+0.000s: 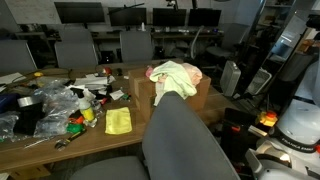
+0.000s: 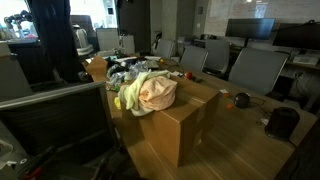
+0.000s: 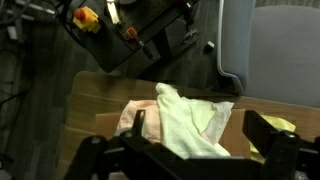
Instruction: Put the clothes on the chair on to the box.
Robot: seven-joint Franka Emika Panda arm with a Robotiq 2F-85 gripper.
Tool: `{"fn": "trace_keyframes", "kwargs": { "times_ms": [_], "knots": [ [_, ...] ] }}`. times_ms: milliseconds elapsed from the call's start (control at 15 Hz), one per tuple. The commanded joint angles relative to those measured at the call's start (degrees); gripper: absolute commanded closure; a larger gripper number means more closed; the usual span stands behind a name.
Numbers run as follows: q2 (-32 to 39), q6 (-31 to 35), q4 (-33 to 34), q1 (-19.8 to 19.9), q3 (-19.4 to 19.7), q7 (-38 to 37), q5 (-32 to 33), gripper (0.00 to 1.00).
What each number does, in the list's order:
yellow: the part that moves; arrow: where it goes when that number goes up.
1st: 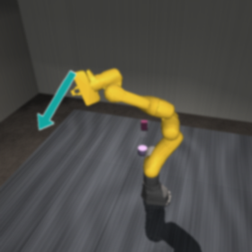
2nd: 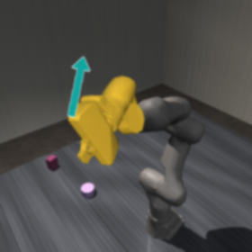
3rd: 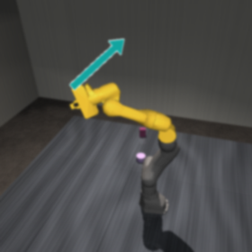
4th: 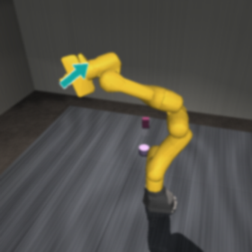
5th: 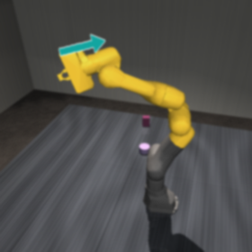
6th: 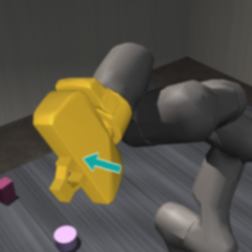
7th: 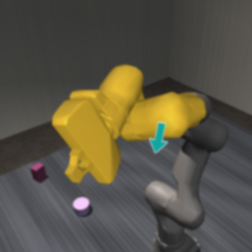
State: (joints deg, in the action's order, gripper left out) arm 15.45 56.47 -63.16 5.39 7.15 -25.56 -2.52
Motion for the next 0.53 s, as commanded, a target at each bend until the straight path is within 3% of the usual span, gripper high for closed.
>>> {"fn": "trace_keyframes", "kwargs": {
  "times_ms": [0, 467],
  "knots": [
    [-9.65, 11.02, -14.17, -4.46, -2.33, 3.37, 6.97, 0.00],
    [-21.92, 31.08, -34.35, -7.34, -6.00, -0.06, 5.28, 0.00]
  ]
}}
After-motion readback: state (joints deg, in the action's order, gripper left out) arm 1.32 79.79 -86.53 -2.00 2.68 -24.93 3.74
